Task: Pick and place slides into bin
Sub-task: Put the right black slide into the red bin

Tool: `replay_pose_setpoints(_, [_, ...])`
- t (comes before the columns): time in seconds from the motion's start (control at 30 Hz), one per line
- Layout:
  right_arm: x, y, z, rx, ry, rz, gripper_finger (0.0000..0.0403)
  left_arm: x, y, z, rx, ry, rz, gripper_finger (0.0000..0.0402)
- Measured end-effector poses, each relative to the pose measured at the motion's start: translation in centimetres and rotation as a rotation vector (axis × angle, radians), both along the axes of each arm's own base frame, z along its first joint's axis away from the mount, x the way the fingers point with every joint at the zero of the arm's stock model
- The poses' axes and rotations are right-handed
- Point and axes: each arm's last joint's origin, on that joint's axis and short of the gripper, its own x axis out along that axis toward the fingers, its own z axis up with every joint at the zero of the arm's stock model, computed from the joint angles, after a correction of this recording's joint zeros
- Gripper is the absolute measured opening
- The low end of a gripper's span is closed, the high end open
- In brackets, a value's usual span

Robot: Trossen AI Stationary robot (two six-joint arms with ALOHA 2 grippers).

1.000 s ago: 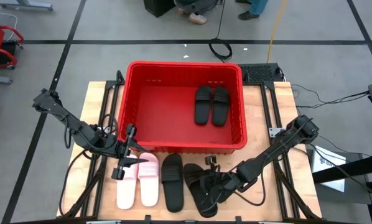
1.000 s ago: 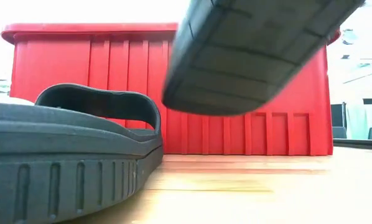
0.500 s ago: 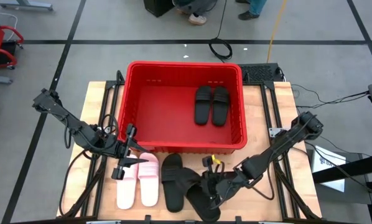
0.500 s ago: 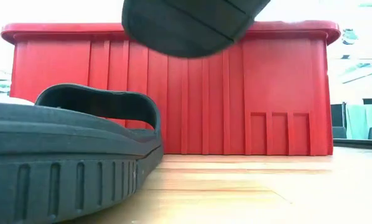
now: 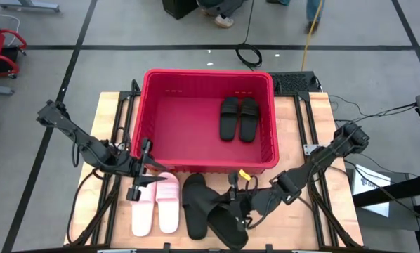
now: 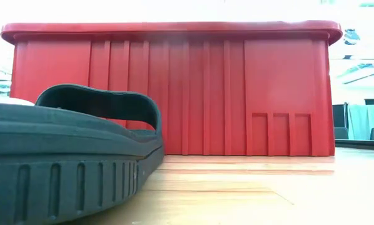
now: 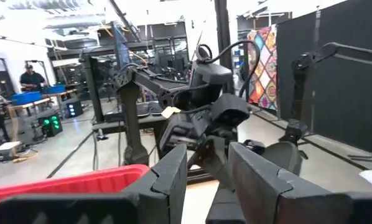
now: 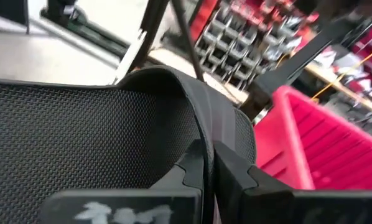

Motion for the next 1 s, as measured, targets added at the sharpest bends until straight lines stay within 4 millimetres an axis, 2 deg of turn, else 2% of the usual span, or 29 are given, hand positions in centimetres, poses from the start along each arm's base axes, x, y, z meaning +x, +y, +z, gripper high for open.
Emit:
replay_pose_setpoints(0.13, [0.6, -1.3, 0.8, -0.028, -0.053, -0.049, 0.0008, -0.5, 0.6, 0.1, 0.042, 0.014, 0.067, 0.0127])
replay_pose_setpoints(0.33, [1.6, -4.7, 1.8, -0.092, -0.081, -0.167, 0.0008, -1.3, 1.9, 0.4, 0.059, 0.027, 0.167, 0.0127])
replay_pose_setpoints(0.63, [1.1, -10.6, 5.5, -0.089, -0.182, -0.31, 0.0008, -1.3, 3.8, 0.9, 0.09, 0.006, 0.259, 0.0127])
replay_pose_setpoints(0.8, [0.0, -14.1, 6.9, -0.097, -0.175, -0.404, 0.0008, -1.5, 6.0, 1.5, 0.059, -0.032, 0.363, 0.0127])
replay_pose_setpoints(1.0, [-0.6, -18.5, 7.2, -0.125, -0.126, -0.532, 0.0008, -2.1, 9.1, 2.0, 0.026, -0.054, 0.471, 0.0127])
